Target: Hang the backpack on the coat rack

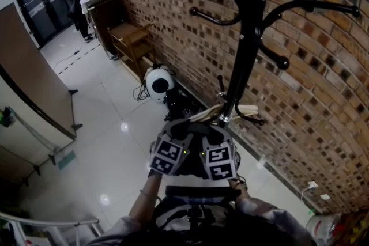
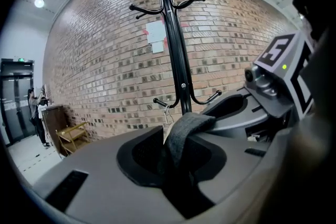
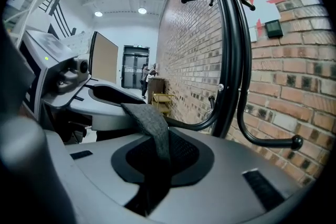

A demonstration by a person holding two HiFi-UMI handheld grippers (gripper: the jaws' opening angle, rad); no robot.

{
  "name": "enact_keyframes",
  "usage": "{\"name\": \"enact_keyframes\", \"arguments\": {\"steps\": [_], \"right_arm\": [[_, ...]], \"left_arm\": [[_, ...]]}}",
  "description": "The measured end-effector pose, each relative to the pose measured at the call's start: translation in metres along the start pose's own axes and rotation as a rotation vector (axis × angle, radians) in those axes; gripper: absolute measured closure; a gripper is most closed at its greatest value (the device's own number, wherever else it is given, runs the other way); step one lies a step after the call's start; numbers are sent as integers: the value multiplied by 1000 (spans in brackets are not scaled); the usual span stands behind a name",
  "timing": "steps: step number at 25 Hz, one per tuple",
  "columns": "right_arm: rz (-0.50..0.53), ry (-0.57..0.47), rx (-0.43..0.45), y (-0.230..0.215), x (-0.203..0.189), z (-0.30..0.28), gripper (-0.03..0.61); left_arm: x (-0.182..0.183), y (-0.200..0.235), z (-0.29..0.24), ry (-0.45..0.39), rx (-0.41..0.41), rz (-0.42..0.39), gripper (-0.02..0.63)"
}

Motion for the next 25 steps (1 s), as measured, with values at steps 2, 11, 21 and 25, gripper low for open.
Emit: {"name": "enact_keyframes", "arguments": {"steps": [2, 11, 21, 25], "right_arm": [[-18, -1, 5, -1, 2, -3, 523], [-77, 16, -24, -1, 3, -4, 517], [-183, 100, -112, -17, -1, -12, 512], [-236, 143, -149, -38, -20, -18, 512]], "left_arm": [[1, 4, -3, -5, -16, -26, 518], [3, 11, -18, -56, -194, -167, 518], [8, 9, -46, -98, -308, -266, 518], [1, -8, -70, -56, -361, -332, 518]]}}
Point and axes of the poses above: the fingertips, and each gripper's own axes: z backward along the fingers, y to its left, x out of its top, the point moved 3 cm from there along z, backward along the fingers, and after that the axes turned 5 degrees about -z, right-handed, at the moved point
